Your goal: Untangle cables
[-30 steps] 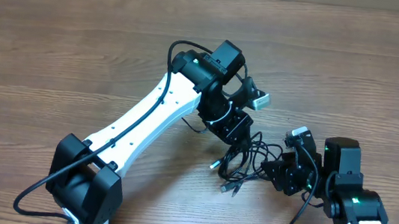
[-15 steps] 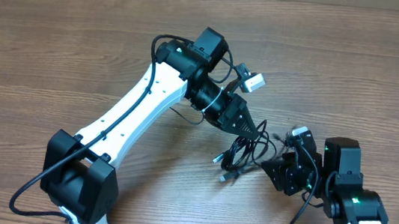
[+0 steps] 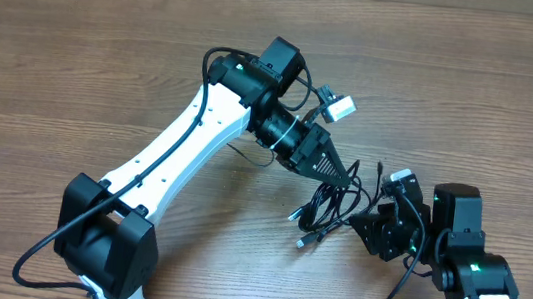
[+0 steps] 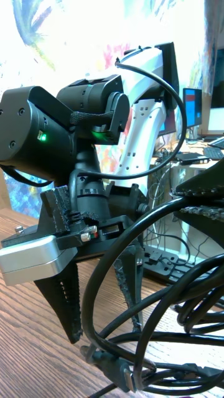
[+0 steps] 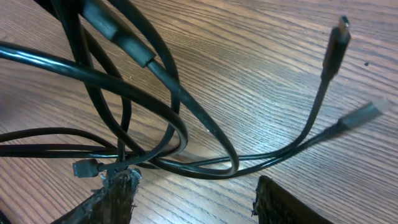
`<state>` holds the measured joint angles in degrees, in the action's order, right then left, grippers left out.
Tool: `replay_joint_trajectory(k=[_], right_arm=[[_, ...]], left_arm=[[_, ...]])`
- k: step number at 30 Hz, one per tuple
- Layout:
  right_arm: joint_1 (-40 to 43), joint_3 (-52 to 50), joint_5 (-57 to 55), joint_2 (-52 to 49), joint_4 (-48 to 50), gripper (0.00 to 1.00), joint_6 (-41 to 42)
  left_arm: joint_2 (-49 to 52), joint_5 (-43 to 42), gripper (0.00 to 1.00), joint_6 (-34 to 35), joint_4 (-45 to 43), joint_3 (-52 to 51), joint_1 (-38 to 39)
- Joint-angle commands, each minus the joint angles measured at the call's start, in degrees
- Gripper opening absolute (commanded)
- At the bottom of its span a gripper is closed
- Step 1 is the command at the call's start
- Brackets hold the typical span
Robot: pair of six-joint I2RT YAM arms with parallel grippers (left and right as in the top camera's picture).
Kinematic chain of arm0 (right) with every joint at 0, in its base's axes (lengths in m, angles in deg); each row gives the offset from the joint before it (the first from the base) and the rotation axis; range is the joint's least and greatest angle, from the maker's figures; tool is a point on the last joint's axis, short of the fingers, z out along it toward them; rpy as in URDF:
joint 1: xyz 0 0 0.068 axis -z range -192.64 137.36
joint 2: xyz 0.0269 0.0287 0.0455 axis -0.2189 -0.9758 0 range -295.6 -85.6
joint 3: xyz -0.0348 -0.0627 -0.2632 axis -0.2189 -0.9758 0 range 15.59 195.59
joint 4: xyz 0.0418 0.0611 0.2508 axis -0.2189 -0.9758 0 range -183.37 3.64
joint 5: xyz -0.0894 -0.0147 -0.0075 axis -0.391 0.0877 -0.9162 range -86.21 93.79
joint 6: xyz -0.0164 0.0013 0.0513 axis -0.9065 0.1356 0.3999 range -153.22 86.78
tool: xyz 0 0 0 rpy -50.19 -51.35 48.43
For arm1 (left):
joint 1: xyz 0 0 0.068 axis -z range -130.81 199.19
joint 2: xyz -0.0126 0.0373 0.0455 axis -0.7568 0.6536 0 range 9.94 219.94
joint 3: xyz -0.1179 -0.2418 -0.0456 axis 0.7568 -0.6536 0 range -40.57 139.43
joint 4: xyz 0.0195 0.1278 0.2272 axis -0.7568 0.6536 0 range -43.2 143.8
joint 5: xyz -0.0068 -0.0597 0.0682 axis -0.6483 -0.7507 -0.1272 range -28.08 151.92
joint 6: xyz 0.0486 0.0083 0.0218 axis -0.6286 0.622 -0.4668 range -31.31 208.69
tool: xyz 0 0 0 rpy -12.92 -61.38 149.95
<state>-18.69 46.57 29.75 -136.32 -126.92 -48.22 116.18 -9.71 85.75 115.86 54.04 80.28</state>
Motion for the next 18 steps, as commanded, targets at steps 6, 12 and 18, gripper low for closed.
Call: replay_joint_trajectory(k=[6,12,18], right_arm=[[0.0,2.1,-0.3,0.6,0.3,0.73,-0.2],[0.0,2.1,-0.4,0.6,0.4,0.72,-0.2],[0.0,2.1,-0.4,0.6,0.8,0.63,-0.2]], left_arm=[[-1.0,-3.0,0.04,0.8,0.1,0.8,4.0],[-1.0,-3.0,0.04,0.8,0.1,0.8,5.0],[-1.0,-3.2,0.04,0.8,0.1,0.8,4.9]])
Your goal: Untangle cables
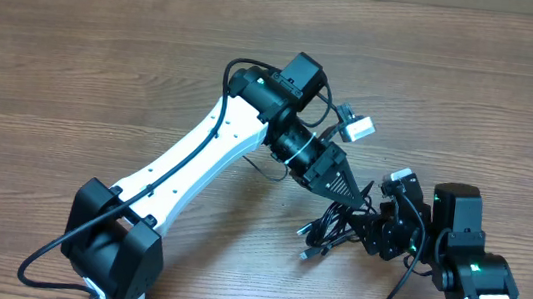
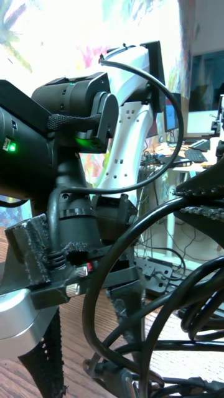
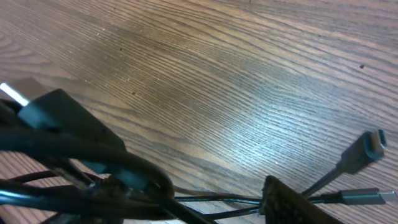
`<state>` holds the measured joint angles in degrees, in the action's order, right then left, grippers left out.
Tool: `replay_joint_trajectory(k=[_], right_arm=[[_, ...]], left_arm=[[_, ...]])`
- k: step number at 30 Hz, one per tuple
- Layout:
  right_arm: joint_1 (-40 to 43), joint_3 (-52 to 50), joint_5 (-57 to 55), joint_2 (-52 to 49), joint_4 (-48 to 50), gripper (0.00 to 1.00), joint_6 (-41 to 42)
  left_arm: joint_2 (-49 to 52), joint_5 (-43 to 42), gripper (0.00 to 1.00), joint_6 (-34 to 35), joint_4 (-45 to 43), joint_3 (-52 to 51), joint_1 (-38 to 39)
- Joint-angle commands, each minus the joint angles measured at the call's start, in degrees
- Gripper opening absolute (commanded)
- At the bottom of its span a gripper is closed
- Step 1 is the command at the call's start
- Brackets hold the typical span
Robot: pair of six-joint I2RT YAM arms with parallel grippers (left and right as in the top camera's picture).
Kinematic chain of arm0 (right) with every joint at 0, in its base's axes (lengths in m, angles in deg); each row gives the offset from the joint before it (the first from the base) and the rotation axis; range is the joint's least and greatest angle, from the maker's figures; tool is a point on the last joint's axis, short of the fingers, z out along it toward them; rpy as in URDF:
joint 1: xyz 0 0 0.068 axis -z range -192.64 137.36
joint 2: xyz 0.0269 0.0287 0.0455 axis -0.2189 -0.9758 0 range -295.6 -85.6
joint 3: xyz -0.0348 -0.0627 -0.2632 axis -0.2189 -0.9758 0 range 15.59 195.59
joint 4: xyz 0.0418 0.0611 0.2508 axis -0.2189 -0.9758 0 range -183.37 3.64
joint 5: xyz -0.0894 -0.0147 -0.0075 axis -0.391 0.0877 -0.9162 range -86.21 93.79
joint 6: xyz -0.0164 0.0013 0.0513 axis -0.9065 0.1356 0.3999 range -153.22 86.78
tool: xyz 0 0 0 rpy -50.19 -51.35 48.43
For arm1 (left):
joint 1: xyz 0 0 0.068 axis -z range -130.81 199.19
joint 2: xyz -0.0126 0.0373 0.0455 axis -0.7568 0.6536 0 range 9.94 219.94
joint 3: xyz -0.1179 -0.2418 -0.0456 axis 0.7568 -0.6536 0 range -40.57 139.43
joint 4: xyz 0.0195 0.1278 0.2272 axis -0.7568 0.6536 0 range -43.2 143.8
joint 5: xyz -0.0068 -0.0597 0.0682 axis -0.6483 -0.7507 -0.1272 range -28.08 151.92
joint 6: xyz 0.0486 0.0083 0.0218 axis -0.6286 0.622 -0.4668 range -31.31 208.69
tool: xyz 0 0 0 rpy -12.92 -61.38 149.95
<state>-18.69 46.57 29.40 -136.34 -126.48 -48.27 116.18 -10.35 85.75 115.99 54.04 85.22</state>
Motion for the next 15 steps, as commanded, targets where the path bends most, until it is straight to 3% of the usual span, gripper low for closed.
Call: replay_joint_trajectory(k=[1,11,13,15], right_arm=[[0.0,2.1,-0.1,0.6,0.3,0.59,-0.2],[0.0,2.1,0.0,0.6,0.3,0.11,-0.2],[0.0,2.1,0.0,0.6,0.3,0.04,-0.2],[0.0,2.1,0.0,0.6,0.3,0.04,-0.2]], left_arm=[[-1.0,-2.6,0.04,0.8,0.0,0.8,0.0],[-1.0,-2.4,0.04,0.8,0.0,0.8,0.0],[-1.0,-1.5,0.04,0.8,-0.4,0.8,-0.1],[-1.0,0.3,0.04,0.8,-0.7,0.8,-0.1]])
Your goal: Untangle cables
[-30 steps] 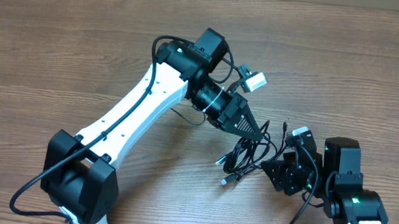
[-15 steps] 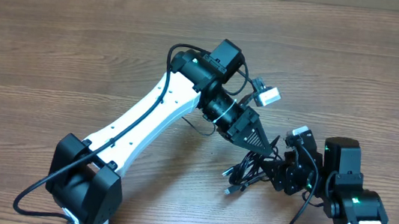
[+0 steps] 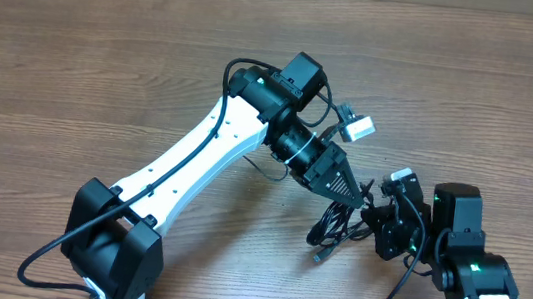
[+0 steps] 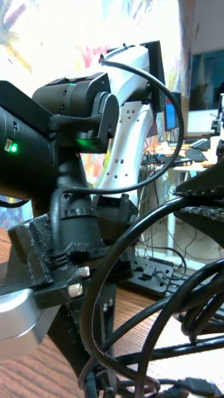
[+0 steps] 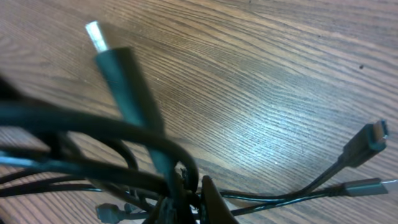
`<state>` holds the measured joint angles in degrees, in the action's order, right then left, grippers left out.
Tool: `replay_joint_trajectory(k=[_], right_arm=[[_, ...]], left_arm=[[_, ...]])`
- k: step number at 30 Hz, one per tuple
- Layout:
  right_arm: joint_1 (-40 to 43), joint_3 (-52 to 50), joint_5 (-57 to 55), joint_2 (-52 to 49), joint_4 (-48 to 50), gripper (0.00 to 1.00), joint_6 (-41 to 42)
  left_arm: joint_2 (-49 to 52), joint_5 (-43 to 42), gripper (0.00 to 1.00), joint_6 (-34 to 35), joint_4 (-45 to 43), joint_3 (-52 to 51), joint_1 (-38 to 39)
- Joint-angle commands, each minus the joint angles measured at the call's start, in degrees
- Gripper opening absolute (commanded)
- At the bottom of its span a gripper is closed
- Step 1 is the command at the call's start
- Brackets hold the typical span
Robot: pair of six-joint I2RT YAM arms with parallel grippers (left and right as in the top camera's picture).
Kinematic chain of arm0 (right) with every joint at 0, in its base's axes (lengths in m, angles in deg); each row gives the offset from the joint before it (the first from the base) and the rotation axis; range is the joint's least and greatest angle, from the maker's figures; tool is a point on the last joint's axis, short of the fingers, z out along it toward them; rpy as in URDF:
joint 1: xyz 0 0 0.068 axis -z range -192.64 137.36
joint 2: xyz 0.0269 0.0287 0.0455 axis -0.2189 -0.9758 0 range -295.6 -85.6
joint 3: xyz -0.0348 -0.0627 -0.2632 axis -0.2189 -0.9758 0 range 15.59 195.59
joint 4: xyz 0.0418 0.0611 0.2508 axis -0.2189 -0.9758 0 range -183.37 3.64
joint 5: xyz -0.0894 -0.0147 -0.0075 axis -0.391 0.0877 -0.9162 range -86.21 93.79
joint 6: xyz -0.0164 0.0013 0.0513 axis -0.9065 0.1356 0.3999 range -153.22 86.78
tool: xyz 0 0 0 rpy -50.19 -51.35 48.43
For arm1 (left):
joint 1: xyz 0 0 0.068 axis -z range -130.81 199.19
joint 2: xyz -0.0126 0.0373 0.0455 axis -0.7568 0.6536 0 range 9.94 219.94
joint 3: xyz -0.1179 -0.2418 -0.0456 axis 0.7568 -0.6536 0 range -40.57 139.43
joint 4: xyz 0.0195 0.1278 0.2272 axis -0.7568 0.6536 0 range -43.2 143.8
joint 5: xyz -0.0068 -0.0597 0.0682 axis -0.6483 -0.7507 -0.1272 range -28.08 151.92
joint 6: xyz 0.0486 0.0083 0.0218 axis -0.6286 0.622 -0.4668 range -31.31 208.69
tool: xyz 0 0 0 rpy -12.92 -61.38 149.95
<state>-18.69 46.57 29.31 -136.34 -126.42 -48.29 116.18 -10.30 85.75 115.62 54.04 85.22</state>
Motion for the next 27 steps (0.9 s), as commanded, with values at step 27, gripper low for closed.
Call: replay_joint_trajectory(k=[27], right_arm=[[0.0,2.1,0.0,0.6,0.1,0.04,-0.1]], left_arm=[[-1.0,28.0,0.04,25.9,0.5,0.8,-13.9]])
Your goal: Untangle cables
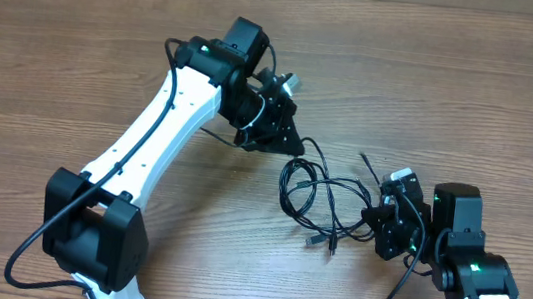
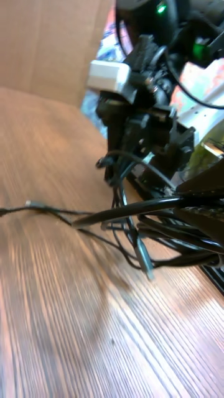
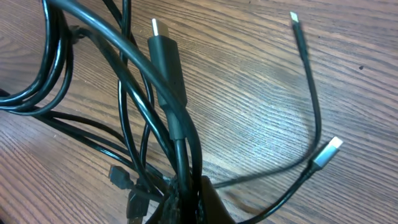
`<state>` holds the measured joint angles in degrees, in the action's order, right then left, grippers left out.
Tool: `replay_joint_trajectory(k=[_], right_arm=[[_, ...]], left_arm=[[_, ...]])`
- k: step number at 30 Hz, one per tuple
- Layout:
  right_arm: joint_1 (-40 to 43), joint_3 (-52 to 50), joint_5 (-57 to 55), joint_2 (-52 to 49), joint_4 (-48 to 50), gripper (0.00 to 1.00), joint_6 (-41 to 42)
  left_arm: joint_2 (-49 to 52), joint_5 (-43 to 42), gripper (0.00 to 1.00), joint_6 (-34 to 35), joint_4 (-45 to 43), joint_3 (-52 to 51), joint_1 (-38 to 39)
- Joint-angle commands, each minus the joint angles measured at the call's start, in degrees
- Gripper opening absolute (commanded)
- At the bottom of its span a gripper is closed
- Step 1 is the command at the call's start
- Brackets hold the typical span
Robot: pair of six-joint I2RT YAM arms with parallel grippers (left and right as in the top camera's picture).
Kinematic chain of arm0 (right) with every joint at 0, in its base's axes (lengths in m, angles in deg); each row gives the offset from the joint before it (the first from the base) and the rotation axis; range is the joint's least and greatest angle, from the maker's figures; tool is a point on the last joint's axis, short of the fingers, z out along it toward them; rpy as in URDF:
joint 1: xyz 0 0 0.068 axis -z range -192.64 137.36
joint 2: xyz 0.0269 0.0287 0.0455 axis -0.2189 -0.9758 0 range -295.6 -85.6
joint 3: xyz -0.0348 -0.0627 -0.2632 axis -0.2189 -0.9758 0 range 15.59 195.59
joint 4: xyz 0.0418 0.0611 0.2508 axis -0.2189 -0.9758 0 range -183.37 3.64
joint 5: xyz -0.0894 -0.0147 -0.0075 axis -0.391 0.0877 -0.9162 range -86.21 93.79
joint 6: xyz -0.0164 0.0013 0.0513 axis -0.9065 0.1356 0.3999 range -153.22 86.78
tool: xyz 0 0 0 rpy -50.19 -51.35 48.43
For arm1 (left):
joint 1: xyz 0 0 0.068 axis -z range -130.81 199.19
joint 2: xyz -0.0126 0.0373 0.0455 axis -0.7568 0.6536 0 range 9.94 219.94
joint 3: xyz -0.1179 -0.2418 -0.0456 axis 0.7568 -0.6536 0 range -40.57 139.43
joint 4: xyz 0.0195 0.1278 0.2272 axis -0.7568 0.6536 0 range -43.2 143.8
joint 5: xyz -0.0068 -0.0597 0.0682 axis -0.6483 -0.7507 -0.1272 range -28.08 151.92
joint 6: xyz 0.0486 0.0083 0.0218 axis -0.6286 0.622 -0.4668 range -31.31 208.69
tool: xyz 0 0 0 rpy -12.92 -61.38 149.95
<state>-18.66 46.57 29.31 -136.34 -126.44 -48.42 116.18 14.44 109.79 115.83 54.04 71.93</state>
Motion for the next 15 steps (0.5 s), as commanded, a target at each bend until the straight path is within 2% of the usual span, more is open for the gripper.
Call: replay_joint_trajectory(k=[1,8,9,10,15], right_arm=[[0.0,2.1,0.0,0.6,0.1,0.04,0.0],[0.0,2.1,0.0,0.6,0.1,0.07,0.0],[0.0,2.1,0.0,0.6,0.1,0.21,0.0],[0.0,2.1,0.0,0.6,0.1,0.25,0.0],[0.0,2.1,0.0,0.6,0.1,0.25,0.0]], left_arm=[[-1.0,3.8,0.04,1.9,0.4,0.8,-0.7],[-1.0,4.9,0.04,2.1,0.6,0.8,-0.7],[-1.0,4.9,0.04,2.1,0.6,0.8,-0.7],[-1.0,4.9,0.04,2.1,0.6,0.8,-0.7],[-1.0,4.8,0.04,2.1,0.7,0.8,-0.7]])
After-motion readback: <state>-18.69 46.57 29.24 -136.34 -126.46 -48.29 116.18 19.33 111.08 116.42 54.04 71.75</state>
